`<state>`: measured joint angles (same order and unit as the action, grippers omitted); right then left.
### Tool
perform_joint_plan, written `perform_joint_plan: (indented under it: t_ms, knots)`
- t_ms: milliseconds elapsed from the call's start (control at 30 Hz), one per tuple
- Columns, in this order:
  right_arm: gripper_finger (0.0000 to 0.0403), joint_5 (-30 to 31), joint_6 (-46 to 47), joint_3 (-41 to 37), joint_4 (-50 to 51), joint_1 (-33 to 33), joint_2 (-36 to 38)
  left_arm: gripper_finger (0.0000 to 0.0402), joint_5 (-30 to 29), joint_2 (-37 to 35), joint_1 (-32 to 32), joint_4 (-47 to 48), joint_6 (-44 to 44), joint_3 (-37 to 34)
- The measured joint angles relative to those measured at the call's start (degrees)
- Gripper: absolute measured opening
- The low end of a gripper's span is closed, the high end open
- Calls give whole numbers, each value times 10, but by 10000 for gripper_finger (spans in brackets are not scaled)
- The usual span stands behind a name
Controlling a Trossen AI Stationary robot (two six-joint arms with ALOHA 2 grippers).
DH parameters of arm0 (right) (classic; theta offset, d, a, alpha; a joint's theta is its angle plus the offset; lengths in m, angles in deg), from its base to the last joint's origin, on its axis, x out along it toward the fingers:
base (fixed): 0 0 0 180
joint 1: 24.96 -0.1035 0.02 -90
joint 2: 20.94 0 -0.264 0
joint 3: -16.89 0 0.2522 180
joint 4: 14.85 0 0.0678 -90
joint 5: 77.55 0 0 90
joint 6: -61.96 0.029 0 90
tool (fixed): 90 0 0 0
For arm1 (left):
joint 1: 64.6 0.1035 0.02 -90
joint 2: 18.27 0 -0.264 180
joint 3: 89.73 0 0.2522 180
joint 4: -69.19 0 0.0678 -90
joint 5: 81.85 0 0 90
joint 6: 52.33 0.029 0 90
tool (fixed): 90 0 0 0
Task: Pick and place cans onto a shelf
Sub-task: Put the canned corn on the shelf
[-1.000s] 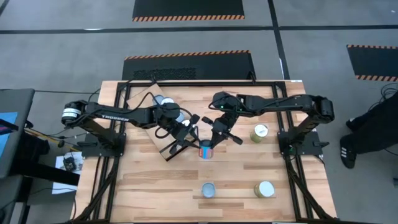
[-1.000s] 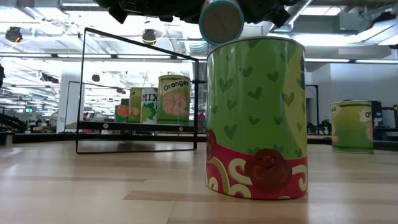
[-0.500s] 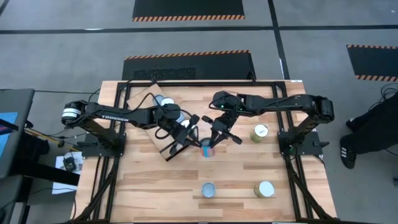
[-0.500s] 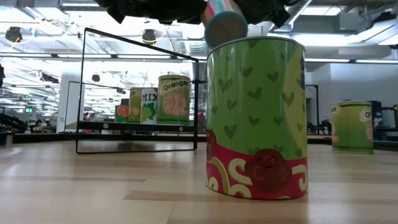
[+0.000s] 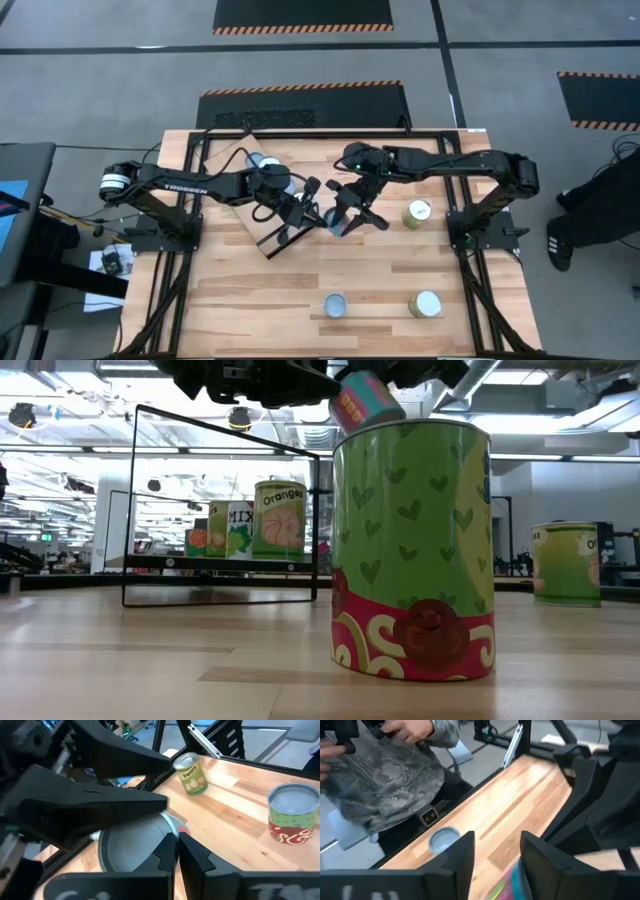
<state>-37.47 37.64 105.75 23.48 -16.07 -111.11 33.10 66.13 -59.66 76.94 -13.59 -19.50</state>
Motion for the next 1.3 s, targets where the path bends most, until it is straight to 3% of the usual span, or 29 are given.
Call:
perform_joint_plan:
  t_ms: [100, 200, 367, 500, 700, 900, 1133, 1300]
  knots:
    - [193, 32, -26, 25, 62, 2, 1, 0, -9, 0, 7, 9, -2, 0]
    - [181, 118, -52, 39, 102, -5, 31, 0, -11, 0, 14, 10, -3, 0]
    - [95, 275, -90, 41, 135, -15, 102, 0, -29, -15, 25, 41, -2, 24]
    - [14, 332, -98, 25, 152, -7, 167, 0, -69, -23, 34, 140, 11, 87]
    - [15, 338, -79, -69, 101, 34, 240, 0, -188, -32, 36, 295, -2, 177]
    - [10, 334, -66, -190, 3, 79, 286, 0, -312, -72, 34, 389, -58, 229]
    - [9, 333, -55, -272, -98, 93, 289, 0, -444, -159, 34, 551, -215, 239]
    - [6, 333, -55, -286, -136, 93, 269, 0, -487, -207, 34, 699, -364, 240]
